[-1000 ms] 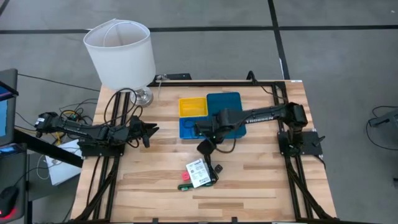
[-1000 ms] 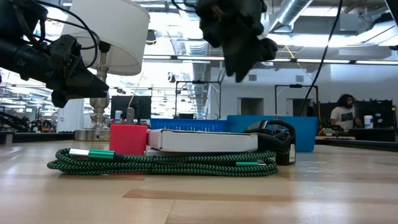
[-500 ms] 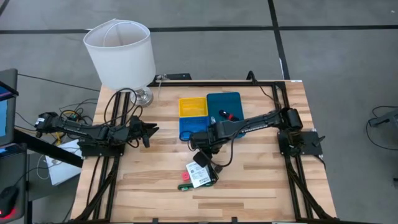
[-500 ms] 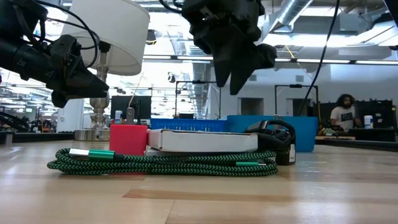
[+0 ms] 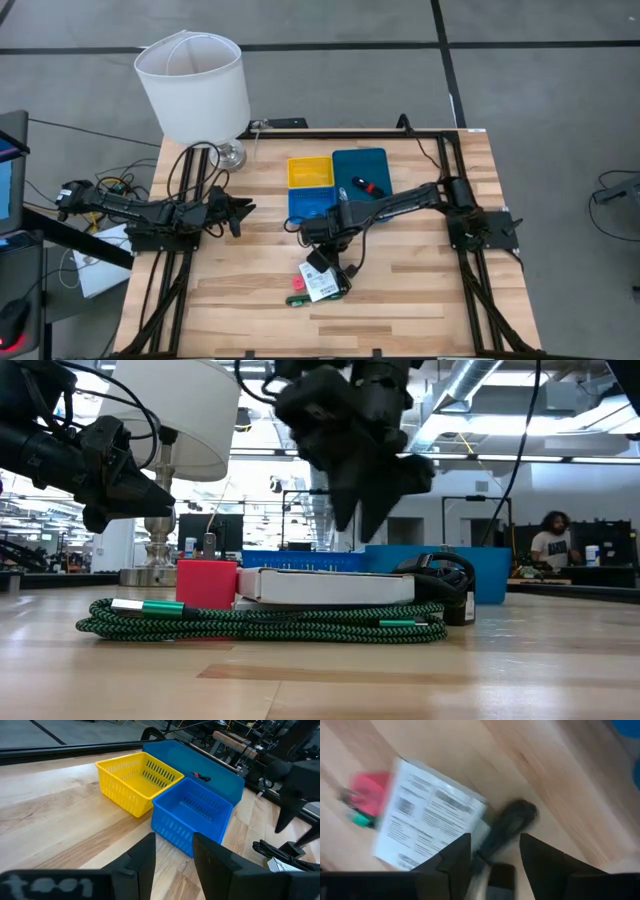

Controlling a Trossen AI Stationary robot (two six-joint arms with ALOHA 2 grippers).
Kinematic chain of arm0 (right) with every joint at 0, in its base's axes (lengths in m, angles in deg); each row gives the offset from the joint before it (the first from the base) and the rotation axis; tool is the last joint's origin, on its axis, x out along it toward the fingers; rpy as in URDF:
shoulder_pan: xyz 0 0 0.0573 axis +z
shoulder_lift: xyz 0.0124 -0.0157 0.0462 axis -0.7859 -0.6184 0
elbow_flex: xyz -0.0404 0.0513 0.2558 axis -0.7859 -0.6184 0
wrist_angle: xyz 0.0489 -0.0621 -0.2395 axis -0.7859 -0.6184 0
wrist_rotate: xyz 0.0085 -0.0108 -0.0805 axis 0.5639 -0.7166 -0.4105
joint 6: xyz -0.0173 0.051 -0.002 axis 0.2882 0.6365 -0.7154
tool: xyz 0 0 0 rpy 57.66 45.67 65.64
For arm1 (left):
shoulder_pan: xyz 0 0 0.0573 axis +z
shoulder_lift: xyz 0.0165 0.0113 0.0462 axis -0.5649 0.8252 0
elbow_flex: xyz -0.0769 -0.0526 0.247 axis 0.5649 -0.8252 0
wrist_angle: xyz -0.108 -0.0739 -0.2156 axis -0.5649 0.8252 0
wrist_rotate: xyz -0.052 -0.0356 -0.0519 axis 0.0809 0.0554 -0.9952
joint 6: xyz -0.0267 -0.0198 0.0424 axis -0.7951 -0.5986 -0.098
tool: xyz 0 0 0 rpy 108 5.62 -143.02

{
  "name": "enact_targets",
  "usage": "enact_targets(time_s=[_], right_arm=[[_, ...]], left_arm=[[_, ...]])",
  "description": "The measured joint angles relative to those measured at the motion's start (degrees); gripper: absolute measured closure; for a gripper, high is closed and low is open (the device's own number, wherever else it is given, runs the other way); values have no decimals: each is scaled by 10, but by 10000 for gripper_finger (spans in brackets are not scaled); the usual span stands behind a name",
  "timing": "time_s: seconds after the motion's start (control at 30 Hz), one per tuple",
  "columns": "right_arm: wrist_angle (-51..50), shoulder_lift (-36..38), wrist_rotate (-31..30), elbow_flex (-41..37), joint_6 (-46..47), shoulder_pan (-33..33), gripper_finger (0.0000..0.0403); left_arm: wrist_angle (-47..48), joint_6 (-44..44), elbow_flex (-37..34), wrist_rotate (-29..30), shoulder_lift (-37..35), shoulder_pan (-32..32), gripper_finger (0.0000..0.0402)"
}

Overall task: Pick and place items into bin
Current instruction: Put the black charger cable in the dark blue bin

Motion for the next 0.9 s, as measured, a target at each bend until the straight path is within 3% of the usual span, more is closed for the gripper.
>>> enact_targets(time_s=[0.9], right_arm=[[2, -40, 4, 0, -1, -2, 239]], left_arm=[[3, 0, 0, 0, 0, 0, 286]])
